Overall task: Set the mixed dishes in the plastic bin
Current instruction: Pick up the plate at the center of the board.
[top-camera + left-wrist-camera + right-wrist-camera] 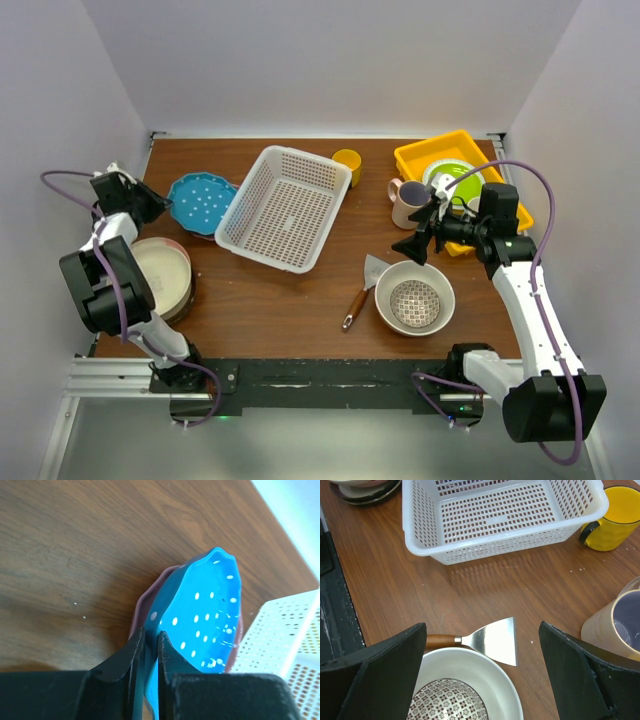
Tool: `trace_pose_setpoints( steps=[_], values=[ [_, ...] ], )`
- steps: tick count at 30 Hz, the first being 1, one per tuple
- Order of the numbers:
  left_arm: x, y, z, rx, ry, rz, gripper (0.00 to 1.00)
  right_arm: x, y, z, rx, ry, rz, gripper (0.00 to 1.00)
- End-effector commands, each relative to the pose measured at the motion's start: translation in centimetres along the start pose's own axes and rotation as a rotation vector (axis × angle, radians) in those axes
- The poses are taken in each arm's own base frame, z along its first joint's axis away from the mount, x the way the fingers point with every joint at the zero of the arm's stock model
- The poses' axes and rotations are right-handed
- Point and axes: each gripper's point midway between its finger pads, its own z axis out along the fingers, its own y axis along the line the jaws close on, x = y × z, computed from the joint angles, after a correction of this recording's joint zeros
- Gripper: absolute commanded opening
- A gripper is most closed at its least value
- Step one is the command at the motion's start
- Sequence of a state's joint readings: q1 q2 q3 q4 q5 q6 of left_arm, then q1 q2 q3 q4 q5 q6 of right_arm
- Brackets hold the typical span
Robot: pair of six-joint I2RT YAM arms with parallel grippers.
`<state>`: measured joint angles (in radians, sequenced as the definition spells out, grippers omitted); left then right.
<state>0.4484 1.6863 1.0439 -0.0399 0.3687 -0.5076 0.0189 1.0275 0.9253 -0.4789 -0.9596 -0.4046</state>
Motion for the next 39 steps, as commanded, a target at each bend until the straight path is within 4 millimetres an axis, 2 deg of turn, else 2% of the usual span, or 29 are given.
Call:
trace_pose_setpoints(
  steps=[1,31,34,38,39],
  values=[
    [-6.2,-5.7,-3.8,0.216,-0.200,-0.043,0.00,-0.7,-0.2,0.1,0.004,-0.020,-0.019,0.98],
    [-7.1,-4.6,-4.1,0.180,-0.235,-0.094,0.00,-0.5,0.2,0.3,-0.015,-0.019,-0.020,0.98],
    [-7.1,-4.7,-4.1,0.184,-0.232,-0.099,0.00,-0.4,1.1,1.1,-0.068,-0.006,-0.034,0.98],
    [-7.1,-5.0,-4.4,0.194,-0.231,-0.114,0.00,0.1,2.2,3.9,-0.142,0.090,-0.063,0.98],
    [-7.2,-5.1,-4.6,0.196,-0.236,-0.116,0.00,-0.8,3.0,4.7,-0.165,0.095,-0.092,0.98]
  ],
)
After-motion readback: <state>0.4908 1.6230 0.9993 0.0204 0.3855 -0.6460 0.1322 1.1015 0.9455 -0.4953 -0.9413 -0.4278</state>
